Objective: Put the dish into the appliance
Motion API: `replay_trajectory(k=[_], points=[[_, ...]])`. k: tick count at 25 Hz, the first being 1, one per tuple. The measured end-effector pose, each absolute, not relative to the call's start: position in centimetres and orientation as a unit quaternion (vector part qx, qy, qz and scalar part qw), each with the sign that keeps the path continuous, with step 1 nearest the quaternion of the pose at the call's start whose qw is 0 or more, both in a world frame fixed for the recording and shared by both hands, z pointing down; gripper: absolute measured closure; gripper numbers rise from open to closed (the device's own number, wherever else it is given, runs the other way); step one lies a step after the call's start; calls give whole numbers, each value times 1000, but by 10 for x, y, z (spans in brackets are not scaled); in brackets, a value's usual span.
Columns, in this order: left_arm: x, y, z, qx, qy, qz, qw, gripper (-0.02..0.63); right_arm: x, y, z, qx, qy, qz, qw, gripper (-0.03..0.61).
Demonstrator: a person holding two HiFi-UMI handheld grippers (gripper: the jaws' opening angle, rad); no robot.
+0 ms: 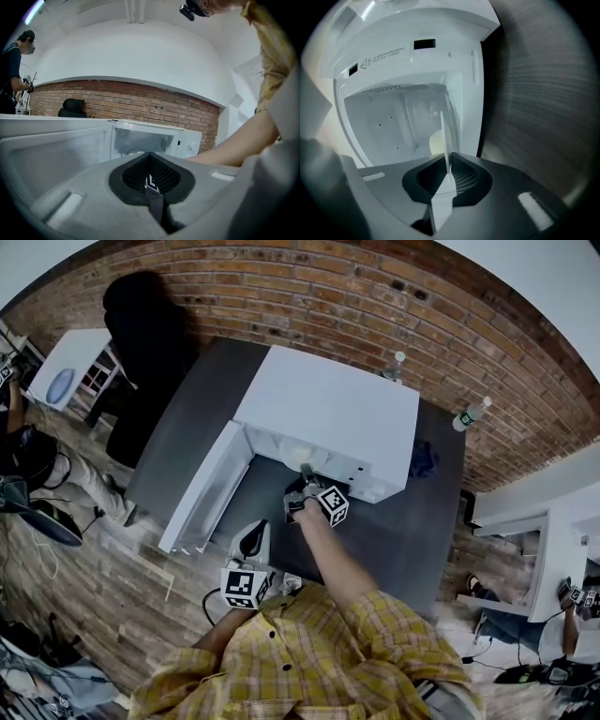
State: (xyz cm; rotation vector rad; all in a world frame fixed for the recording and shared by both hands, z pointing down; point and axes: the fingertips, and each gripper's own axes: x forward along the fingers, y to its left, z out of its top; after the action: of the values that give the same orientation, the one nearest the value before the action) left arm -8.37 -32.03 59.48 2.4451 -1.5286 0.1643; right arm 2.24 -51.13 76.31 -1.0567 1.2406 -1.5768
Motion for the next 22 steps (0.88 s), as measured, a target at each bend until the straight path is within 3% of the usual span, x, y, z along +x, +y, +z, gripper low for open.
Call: replay_trajectory(k=[18, 22], points=[[-92, -314, 601, 836, -527, 63, 141, 615, 25, -511, 767, -464, 490, -635, 377, 541], [-91, -313, 604, 837, -524, 65, 145, 617, 26, -506, 773, -468, 488, -638, 369, 468]])
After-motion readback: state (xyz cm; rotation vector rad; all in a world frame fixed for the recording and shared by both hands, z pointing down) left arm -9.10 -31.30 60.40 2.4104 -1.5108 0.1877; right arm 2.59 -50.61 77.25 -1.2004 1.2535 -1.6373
